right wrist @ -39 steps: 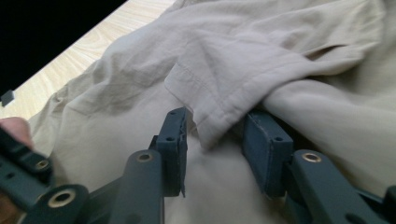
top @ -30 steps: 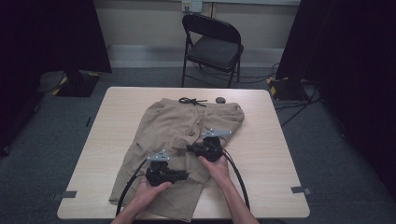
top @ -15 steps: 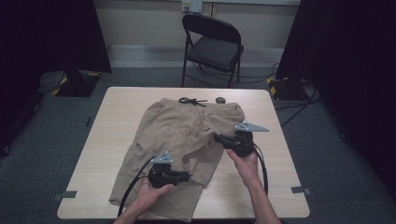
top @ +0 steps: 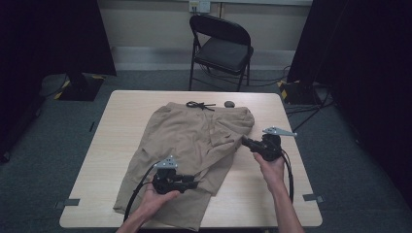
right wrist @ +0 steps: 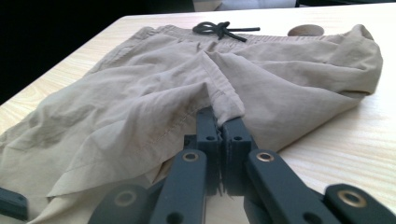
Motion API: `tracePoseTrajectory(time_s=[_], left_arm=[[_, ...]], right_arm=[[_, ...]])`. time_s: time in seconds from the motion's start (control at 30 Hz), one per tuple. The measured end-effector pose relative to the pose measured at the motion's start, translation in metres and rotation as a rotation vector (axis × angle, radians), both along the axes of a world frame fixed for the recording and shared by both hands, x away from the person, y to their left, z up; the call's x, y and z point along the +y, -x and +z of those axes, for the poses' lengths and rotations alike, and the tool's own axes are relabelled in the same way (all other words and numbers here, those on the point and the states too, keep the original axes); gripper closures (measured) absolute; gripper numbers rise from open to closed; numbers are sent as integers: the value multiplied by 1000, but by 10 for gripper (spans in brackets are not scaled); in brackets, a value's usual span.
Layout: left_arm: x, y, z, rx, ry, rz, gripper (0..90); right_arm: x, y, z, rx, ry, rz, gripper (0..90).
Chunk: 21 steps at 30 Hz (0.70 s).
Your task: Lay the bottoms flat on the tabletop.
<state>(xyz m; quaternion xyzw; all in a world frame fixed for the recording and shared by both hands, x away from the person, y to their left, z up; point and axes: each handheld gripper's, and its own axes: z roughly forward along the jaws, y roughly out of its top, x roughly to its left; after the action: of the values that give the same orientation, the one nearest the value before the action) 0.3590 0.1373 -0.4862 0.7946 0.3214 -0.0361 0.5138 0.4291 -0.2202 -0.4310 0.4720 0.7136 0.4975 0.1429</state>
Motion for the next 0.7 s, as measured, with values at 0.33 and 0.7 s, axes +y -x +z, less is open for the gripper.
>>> tracePoseTrajectory(time_s=[0.33, 0.7], left_arm=[[-6, -13, -12, 47, -45, 85, 419], [-30, -17, -13, 53, -93, -4, 593]], right_arm=[[-5, 0, 0, 4, 11, -15, 882], [-12, 3, 3, -10, 3, -18, 882]])
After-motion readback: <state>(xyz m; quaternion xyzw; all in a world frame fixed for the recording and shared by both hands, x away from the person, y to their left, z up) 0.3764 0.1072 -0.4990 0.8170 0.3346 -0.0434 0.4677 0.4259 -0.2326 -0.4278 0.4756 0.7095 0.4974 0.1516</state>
